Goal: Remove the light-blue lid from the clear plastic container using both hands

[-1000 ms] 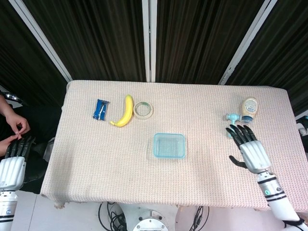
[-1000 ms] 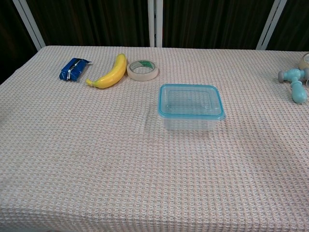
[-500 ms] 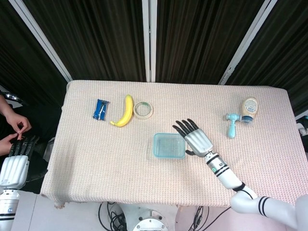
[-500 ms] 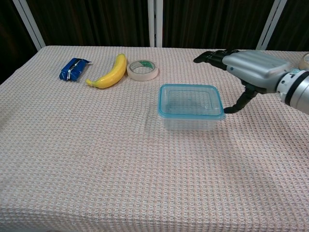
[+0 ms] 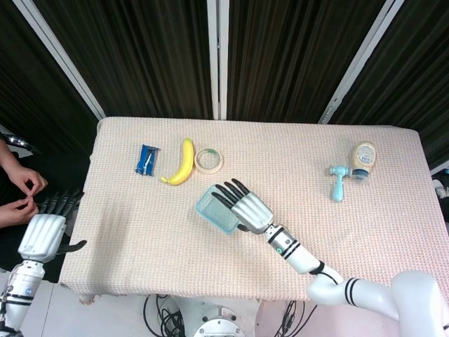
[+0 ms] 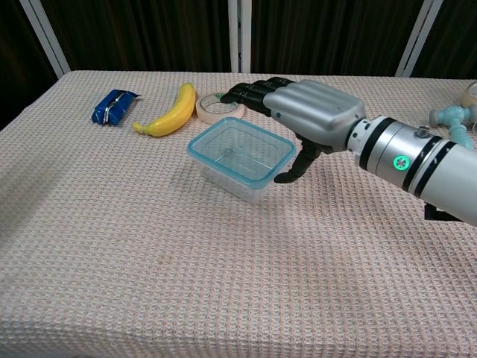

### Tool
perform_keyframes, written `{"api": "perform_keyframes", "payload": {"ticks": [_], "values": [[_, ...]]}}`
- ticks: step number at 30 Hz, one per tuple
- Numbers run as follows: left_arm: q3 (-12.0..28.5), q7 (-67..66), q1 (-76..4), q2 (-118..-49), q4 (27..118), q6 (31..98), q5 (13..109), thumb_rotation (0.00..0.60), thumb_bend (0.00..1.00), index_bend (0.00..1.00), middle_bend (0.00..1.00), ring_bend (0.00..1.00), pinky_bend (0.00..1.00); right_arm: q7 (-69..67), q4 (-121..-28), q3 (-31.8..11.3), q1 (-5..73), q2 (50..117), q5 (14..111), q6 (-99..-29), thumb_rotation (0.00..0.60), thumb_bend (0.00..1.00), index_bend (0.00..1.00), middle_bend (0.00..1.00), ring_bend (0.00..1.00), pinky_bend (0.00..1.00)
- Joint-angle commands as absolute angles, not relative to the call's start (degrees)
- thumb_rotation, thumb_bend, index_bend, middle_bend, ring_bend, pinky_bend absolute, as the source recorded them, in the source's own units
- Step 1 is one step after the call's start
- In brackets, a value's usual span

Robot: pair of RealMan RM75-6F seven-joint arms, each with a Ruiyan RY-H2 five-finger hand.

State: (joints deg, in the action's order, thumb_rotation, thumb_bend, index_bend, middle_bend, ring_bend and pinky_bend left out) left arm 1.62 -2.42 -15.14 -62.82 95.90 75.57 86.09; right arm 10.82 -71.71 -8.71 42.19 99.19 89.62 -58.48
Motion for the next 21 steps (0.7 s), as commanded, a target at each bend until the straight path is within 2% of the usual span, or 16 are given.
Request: {"api": "perform_keyframes", "payload": {"ticks": [1, 6, 9, 17, 21], "values": [[3.65, -1.94, -21.83, -62.61, 96.40, 69.10, 89.89, 0.600, 0.00, 0.08, 0.05, 0.00, 0.00, 9.12, -77.69, -6.73, 37.80, 92.30, 91.76, -65.51, 0.600, 0.01, 0.00, 0.00, 0.00, 0.00], [7.37, -2.08, -32.68, -65.79, 94.46, 59.50, 93.26, 0.600, 0.00, 0.08, 0.05, 0.00, 0.00, 8.65, -85.38, -5.12, 31.03, 82.44, 94.66, -76.93, 0.600, 0.02, 0.00, 0.02, 0.00, 0.00], [9.14, -2.25, -39.55, -68.33, 92.58, 52.32, 93.74, 0.600, 0.00, 0.08, 0.05, 0.00, 0.00, 8.97, -89.13, -4.14, 27.67, 77.74, 94.97, -80.89, 0.600, 0.02, 0.00, 0.04, 0.00, 0.00], [11.20, -4.92, -53.98, -75.29, 85.83, 35.19, 90.89, 0.600, 0.00, 0.01, 0.01, 0.00, 0.00, 8.55, -92.18, -2.25, 22.99, 73.05, 94.25, -83.70, 0.600, 0.02, 0.00, 0.04, 0.00, 0.00], [11.46, -6.39, -58.02, -78.18, 83.70, 30.20, 87.97, 0.600, 0.00, 0.00, 0.00, 0.00, 0.00, 6.85, -91.07, -2.10, 22.44, 73.42, 94.63, -83.86, 0.600, 0.02, 0.00, 0.04, 0.00, 0.00]]}}
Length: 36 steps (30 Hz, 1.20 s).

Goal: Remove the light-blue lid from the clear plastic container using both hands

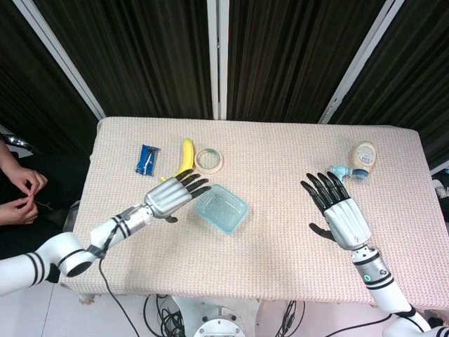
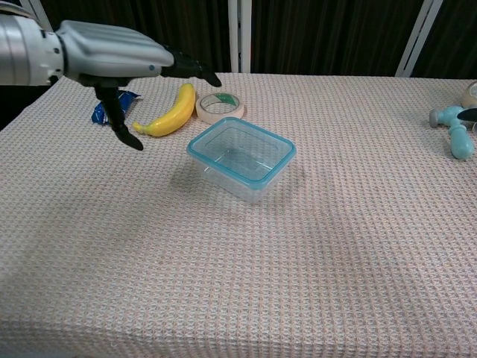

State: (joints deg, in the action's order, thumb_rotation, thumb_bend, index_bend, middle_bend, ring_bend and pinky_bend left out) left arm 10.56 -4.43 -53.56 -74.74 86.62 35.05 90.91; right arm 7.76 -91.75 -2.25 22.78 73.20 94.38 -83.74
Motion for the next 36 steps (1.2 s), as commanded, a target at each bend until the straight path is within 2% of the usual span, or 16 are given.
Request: {"api": "perform_keyframes", "payload": {"ticks": [1, 8, 19, 36], "values": [[11.53, -6.77, -58.68, -78.70, 83.35, 29.65, 87.42, 0.600, 0.00, 0.00, 0.00, 0.00, 0.00, 6.46, -90.76, -2.10, 22.36, 73.57, 94.68, -83.84, 0.600, 0.02, 0.00, 0.04, 0.00, 0.00], [11.95, -8.06, -62.33, -81.72, 80.86, 26.89, 82.74, 0.600, 0.00, 0.00, 0.00, 0.00, 0.00, 4.11, -88.97, -2.36, 22.22, 74.22, 94.65, -83.02, 0.600, 0.02, 0.00, 0.04, 0.00, 0.00], [10.41, -9.66, -67.58, -84.05, 77.57, 20.63, 74.02, 0.600, 0.00, 0.00, 0.00, 0.00, 0.00, 1.77, -87.26, -2.37, 21.53, 74.46, 94.78, -82.60, 0.600, 0.02, 0.00, 0.04, 0.00, 0.00], [6.49, -13.16, -72.53, -85.73, 76.45, 20.95, 62.07, 0.600, 0.00, 0.00, 0.00, 0.00, 0.00, -0.26, -85.34, -2.40, 20.61, 75.14, 94.43, -81.93, 0.600, 0.02, 0.00, 0.05, 0.00, 0.00]]}}
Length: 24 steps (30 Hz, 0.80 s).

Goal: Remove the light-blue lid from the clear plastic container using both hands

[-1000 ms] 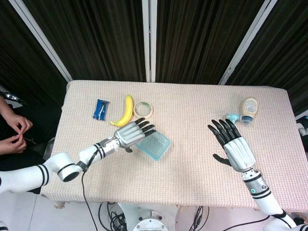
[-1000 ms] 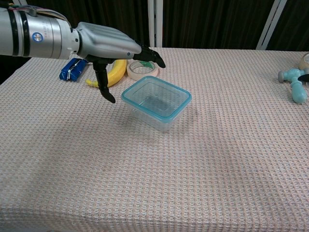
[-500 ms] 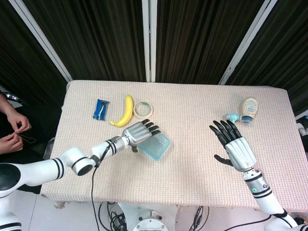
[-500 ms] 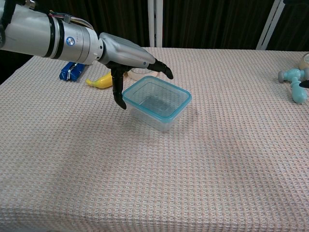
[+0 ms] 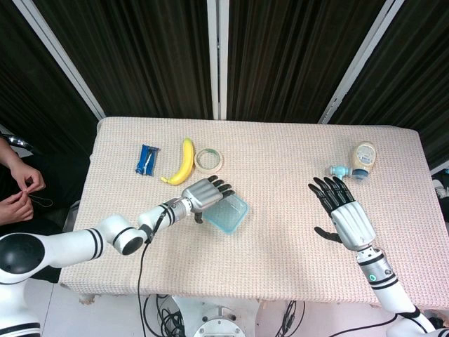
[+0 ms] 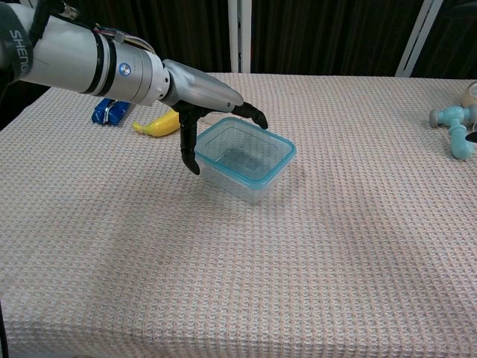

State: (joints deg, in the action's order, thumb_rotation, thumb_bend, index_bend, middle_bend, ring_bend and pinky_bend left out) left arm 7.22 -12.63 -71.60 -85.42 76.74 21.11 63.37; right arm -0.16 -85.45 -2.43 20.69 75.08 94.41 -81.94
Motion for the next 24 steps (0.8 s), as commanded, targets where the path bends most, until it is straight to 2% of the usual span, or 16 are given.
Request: {"api": "perform_keyframes", "payload": {"ticks": [1, 6, 12, 14, 16, 19, 24], "values": [[6.20, -13.35, -72.89, -85.76, 76.35, 20.78, 61.54, 0.600, 0.00, 0.00, 0.00, 0.00, 0.00, -0.34, -85.27, -2.38, 20.55, 75.18, 94.45, -81.94, 0.600, 0.02, 0.00, 0.05, 0.00, 0.00], [4.86, -13.87, -74.40, -85.93, 76.15, 20.95, 58.09, 0.600, 0.00, 0.00, 0.00, 0.00, 0.01, -0.72, -84.84, -2.35, 20.35, 75.40, 94.58, -81.92, 0.600, 0.02, 0.00, 0.05, 0.00, 0.00], [3.24, -14.27, -76.32, -86.82, 75.46, 21.60, 54.12, 0.600, 0.00, 0.00, 0.01, 0.00, 0.08, -1.12, -84.54, -2.17, 20.44, 75.72, 95.21, -81.66, 0.600, 0.02, 0.00, 0.06, 0.00, 0.00], [3.01, -14.36, -76.46, -87.15, 75.54, 22.85, 52.84, 0.600, 0.00, 0.05, 0.07, 0.02, 0.14, -1.68, -84.19, -2.06, 20.60, 76.04, 96.22, -82.13, 0.600, 0.02, 0.00, 0.08, 0.00, 0.00], [2.73, -14.25, -76.62, -87.39, 75.90, 23.91, 50.56, 0.600, 0.00, 0.14, 0.16, 0.07, 0.21, -3.37, -83.66, -1.46, 21.01, 76.68, 98.06, -82.49, 0.600, 0.02, 0.00, 0.12, 0.00, 0.03], [2.23, -14.88, -76.97, -87.66, 76.75, 26.55, 46.86, 0.600, 0.00, 0.20, 0.22, 0.14, 0.28, -5.79, -83.04, 0.02, 22.36, 77.60, 101.19, -81.54, 0.600, 0.03, 0.06, 0.19, 0.01, 0.13], [1.01, -18.35, -78.05, -87.39, 81.18, 32.91, 37.65, 0.600, 0.00, 0.21, 0.25, 0.16, 0.31, -5.48, -81.66, 0.67, 25.43, 80.77, 103.59, -77.84, 0.600, 0.08, 0.22, 0.29, 0.10, 0.24]]}}
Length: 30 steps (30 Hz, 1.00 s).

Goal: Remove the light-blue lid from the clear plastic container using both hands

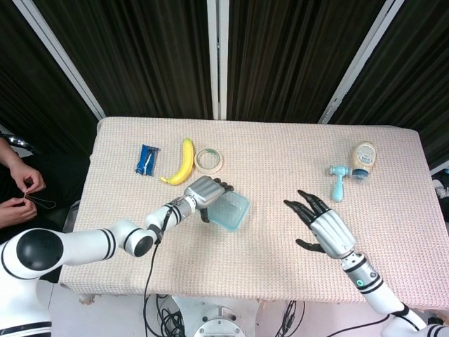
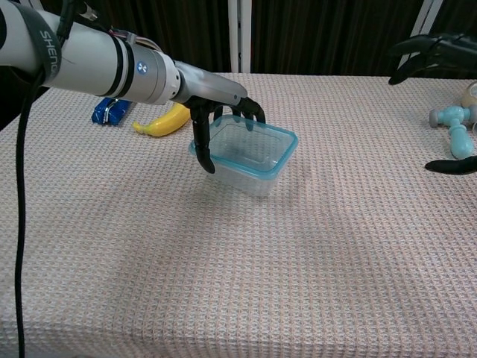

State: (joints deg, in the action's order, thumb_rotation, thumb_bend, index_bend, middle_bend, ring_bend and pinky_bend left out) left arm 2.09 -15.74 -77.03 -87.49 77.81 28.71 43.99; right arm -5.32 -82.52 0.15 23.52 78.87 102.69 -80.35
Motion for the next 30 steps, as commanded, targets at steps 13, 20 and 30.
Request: {"api": "perform_keyframes", "payload": {"ticks": [13, 20, 30], "values": [[-0.38, -31.66, -83.94, -90.94, 89.65, 48.20, 15.49, 0.600, 0.00, 0.18, 0.24, 0.16, 0.31, -3.57, -73.05, -2.73, 32.91, 93.01, 101.46, -69.97, 0.600, 0.13, 0.33, 0.33, 0.13, 0.27], [1.12, -35.34, -83.96, -93.28, 88.98, 51.15, 11.82, 0.600, 0.00, 0.17, 0.24, 0.16, 0.30, -4.90, -66.87, -2.72, 34.81, 98.47, 101.53, -70.20, 0.600, 0.13, 0.37, 0.35, 0.15, 0.27], [3.08, -37.54, -82.76, -94.06, 88.01, 50.46, 10.71, 0.600, 0.00, 0.17, 0.24, 0.16, 0.30, -6.79, -60.89, -2.45, 37.24, 102.99, 101.24, -70.19, 0.600, 0.14, 0.40, 0.37, 0.16, 0.27]]}}
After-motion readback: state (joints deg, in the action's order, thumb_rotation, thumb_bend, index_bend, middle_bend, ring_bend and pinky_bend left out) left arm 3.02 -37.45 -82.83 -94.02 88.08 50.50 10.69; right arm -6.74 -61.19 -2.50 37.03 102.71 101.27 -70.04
